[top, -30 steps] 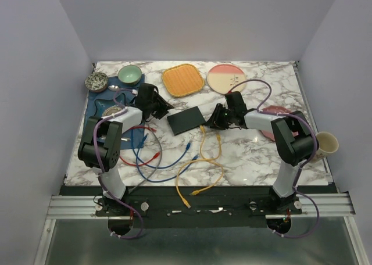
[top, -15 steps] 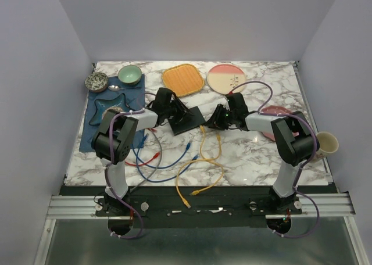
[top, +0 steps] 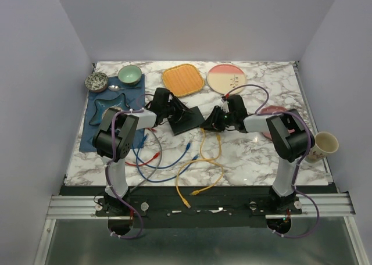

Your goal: Pull the plug from the switch port

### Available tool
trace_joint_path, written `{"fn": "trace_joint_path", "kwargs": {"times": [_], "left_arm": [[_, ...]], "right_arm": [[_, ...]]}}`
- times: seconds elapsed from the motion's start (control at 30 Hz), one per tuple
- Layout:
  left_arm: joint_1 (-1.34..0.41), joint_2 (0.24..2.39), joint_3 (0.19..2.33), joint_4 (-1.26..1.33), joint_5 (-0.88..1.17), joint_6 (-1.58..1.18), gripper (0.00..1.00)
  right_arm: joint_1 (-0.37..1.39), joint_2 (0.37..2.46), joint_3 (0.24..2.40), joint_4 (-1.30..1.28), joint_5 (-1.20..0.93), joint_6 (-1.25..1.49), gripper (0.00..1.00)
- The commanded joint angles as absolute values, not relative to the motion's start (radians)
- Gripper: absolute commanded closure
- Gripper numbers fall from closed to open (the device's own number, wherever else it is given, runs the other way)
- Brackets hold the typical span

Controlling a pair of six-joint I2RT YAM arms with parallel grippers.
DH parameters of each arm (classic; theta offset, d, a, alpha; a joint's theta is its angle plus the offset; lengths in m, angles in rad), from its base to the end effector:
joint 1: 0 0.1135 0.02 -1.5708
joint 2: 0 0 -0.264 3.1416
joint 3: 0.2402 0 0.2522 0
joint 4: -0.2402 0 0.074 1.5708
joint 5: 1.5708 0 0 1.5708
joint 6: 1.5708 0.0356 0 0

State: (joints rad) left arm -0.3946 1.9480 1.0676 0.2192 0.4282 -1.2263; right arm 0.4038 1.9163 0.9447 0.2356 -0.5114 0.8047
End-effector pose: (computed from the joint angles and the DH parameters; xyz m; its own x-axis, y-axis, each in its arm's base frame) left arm 0.3668 -0.1688 0.1430 -0.8054 -0.5921 -0.0265 -0.3133 0.4633 -0.8290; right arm 0.3380 0.1633 0.1229 -0.9153 0.2923 -0.2771 -0.0240 0.6473 0.7619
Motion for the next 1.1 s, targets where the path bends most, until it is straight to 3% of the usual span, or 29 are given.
{"fn": "trace_joint_path", "kwargs": {"times": [0.0, 0.53, 0.73, 1.07], "left_arm": [[-0.394, 1.980, 1.045, 0.181, 0.431, -1.227, 0.51], [-0.394, 1.977, 1.026, 0.193, 0.434, -1.227, 0.51], [-0.394, 1.979, 1.023, 0.198, 0.434, -1.229, 0.51], [-0.394, 1.950, 0.996, 0.201, 0.449, -1.223, 0.51]], "right_arm": [[0.397, 1.945, 0.939, 0.265, -0.546, 0.792, 0.60], [0.394, 1.971, 0.954, 0.293, -0.509, 0.859, 0.62], [0.396, 1.983, 0.954, 0.293, -0.506, 0.859, 0.69], [0.394, 1.980, 0.942, 0.279, -0.509, 0.831, 0.96]]}}
